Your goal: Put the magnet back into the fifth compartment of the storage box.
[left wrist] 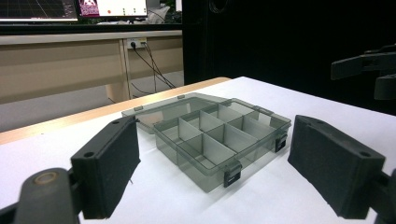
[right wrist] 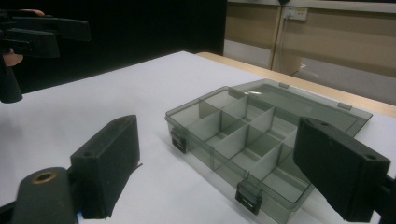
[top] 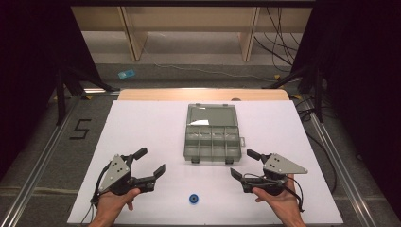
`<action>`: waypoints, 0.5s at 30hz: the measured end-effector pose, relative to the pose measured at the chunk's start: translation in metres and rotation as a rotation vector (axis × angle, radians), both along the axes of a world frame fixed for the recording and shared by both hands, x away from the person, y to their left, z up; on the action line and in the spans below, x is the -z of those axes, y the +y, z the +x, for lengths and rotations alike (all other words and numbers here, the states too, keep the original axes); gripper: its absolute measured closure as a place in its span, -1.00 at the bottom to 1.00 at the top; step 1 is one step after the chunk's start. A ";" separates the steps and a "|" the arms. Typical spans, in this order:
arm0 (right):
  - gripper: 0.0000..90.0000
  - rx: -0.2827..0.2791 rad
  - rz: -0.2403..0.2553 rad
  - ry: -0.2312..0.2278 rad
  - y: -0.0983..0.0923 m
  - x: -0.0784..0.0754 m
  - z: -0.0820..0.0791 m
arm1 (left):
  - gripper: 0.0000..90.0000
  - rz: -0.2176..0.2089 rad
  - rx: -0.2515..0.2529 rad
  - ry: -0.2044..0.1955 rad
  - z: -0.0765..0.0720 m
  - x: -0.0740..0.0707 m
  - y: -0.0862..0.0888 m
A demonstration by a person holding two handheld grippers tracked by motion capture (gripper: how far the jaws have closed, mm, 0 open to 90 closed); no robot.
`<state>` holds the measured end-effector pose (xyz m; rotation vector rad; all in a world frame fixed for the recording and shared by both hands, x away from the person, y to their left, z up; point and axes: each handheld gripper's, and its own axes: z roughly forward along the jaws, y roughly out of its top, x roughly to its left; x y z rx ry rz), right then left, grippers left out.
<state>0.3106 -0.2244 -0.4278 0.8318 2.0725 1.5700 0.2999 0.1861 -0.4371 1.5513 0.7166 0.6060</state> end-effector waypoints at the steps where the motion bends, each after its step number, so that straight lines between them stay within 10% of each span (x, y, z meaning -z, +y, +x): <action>1: -0.65 0.005 0.001 -0.013 0.000 0.000 0.001 | -0.65 0.001 0.000 0.000 0.000 0.000 0.000; 15: -0.65 -0.015 -0.007 -0.014 0.003 0.000 0.000 | -0.65 0.001 -0.002 0.003 0.000 0.000 0.000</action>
